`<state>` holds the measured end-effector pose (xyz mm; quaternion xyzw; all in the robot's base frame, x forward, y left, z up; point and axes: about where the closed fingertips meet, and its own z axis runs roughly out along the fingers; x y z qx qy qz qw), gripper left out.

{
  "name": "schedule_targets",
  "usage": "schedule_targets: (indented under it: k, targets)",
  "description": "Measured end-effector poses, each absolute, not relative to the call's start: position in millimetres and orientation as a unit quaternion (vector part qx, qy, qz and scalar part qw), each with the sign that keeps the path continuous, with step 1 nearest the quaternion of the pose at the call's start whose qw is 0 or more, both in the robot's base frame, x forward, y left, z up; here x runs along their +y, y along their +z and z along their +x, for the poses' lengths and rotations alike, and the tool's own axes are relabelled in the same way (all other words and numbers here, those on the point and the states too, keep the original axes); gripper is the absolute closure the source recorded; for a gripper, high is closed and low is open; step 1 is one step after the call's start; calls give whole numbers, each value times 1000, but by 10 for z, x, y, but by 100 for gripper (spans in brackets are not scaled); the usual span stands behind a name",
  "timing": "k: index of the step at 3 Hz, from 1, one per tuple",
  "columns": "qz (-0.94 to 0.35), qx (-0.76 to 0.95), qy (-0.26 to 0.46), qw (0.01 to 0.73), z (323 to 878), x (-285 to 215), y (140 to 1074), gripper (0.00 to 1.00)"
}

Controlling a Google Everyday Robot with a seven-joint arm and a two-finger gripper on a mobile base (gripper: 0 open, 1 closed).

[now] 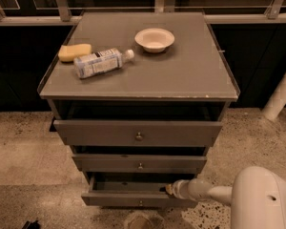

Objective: Open bottom drawer

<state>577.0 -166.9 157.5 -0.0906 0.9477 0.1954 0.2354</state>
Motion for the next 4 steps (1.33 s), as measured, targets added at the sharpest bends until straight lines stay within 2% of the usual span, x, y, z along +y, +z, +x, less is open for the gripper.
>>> schedule_targets:
  k: [1,3,4]
  targets:
    - [-91,948,196,235,5773,-1670,1578,100]
    - [-78,947,237,202,5171,-1572,1603,100]
    - [-78,947,237,202,5178,-1568,1603,100]
